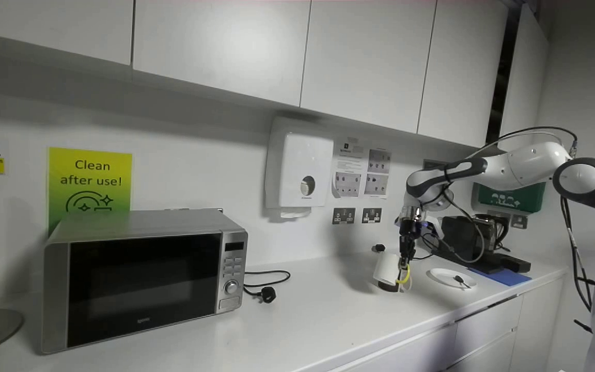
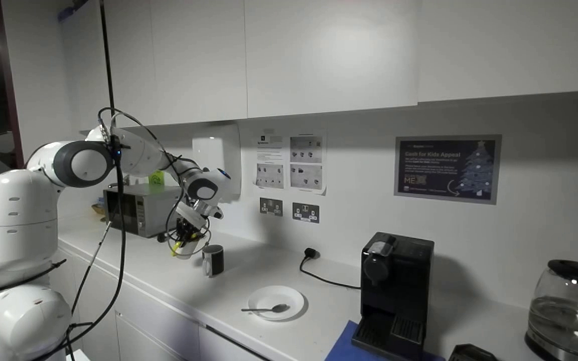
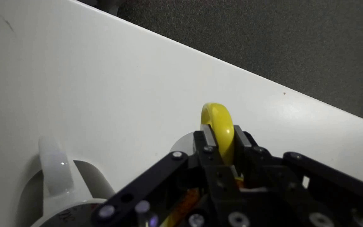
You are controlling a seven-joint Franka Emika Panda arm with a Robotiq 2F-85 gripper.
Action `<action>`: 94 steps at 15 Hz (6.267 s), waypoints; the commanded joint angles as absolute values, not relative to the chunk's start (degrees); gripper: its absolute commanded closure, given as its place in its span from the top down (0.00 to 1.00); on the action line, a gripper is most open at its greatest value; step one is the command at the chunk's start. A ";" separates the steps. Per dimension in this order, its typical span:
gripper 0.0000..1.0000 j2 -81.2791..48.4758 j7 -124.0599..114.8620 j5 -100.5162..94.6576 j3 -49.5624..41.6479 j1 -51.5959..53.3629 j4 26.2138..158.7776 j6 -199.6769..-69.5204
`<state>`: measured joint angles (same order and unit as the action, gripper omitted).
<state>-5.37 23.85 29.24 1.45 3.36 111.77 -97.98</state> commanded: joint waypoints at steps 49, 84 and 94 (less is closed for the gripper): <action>0.05 -18.78 34.36 52.88 -2.06 -9.40 100.90 -71.75; 0.05 -23.47 33.17 62.64 -3.29 -11.33 98.31 -64.73; 0.05 -23.56 32.85 65.91 -3.27 -11.23 98.37 -63.19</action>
